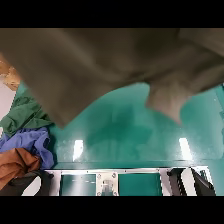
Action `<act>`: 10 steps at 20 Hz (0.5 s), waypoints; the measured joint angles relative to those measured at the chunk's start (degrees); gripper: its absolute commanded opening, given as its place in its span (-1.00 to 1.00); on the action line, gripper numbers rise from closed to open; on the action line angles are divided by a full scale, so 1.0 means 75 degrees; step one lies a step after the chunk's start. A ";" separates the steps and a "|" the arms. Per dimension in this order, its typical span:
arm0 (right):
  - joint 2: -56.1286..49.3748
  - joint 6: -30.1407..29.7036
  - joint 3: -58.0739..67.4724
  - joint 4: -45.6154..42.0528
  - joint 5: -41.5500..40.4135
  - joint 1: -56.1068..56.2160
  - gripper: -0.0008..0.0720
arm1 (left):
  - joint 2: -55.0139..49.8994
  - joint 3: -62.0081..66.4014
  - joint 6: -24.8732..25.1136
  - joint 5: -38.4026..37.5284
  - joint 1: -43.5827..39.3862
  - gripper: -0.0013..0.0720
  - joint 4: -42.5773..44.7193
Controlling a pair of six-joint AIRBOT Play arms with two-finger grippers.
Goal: Fold the shirts.
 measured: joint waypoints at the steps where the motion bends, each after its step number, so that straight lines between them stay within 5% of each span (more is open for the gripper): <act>1: 0.0154 -0.0035 0.0017 -0.0271 -0.0137 0.0000 -0.92 | 0.0041 -0.0009 -0.0119 -0.0006 0.0003 -0.88 0.0294; 6: 0.0323 -0.0105 -0.1090 -0.0866 -0.0213 0.0012 -0.92 | -0.0125 -0.1259 -0.0370 0.0216 0.0012 -0.88 0.1145; 10: -0.0099 -0.0312 -0.3287 -0.0889 -0.0152 0.0425 -0.92 | -0.1070 -0.2917 0.0117 0.0321 -0.0160 -0.88 0.0793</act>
